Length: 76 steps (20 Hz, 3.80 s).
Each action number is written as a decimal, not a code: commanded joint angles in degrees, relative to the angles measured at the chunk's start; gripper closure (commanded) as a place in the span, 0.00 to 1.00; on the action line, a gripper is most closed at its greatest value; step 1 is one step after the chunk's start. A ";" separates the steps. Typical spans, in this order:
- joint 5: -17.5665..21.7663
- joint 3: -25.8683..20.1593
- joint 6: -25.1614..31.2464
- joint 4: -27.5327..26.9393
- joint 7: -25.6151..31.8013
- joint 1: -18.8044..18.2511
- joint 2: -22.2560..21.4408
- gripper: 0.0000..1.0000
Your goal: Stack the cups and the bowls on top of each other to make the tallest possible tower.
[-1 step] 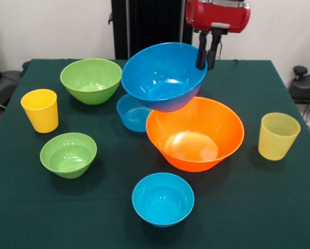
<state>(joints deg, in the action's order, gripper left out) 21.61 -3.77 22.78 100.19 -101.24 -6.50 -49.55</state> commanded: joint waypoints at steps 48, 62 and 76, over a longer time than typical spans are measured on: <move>-5.71 8.01 -1.16 -14.55 -13.61 9.66 14.73 1.00; -8.82 10.12 -1.14 -16.08 -14.31 11.93 16.47 1.00; -12.73 9.62 -3.91 -15.16 -15.91 12.74 17.96 1.00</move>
<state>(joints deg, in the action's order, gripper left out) 10.51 9.29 21.56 85.49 -108.55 5.64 -32.58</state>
